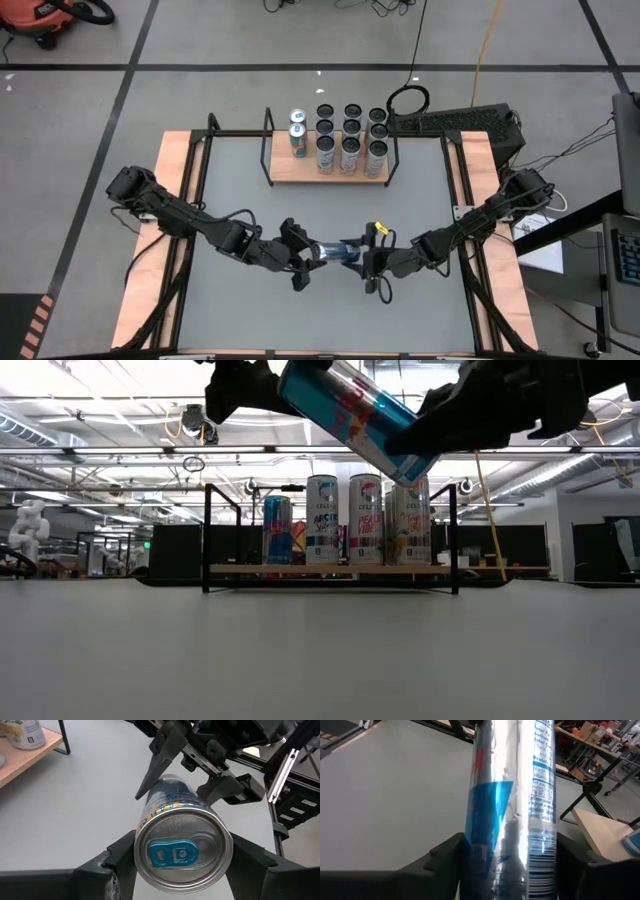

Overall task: Place canned beverage on shelf
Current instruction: Put the blue soda can on the shelf aligned with the blue soda cans

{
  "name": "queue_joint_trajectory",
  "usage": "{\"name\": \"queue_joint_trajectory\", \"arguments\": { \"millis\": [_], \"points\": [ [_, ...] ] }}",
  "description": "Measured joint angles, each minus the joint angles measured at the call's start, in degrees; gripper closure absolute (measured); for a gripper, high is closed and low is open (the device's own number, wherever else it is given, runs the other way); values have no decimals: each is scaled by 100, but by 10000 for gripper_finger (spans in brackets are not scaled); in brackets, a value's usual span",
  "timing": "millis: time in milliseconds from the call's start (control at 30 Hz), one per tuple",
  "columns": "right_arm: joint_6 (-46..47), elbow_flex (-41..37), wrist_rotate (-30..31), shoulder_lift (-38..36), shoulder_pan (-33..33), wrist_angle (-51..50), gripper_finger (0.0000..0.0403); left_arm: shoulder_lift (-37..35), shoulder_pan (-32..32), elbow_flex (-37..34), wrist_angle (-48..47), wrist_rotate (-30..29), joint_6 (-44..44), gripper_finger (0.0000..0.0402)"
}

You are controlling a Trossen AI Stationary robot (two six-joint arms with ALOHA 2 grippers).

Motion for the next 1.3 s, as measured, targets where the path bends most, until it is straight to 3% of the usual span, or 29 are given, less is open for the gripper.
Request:
{"name": "queue_joint_trajectory", "arguments": {
  "millis": [267, 500, 700, 1300],
  "points": [
    [128, 0, -3, 0, 0, -14, 246, -1, -13, 0, 21, -14, 112, 163],
    [308, -4, -387, 0, -2, 322, 234, -3, -214, 8, 45, -157, 1210, 117],
    [355, -4, -492, 0, -28, 509, 235, -10, -383, 11, 128, -601, 1944, 113],
    [424, -2, -790, -13, -105, 880, 234, -158, -488, 11, 522, -634, 2305, 112]
  ]
}}
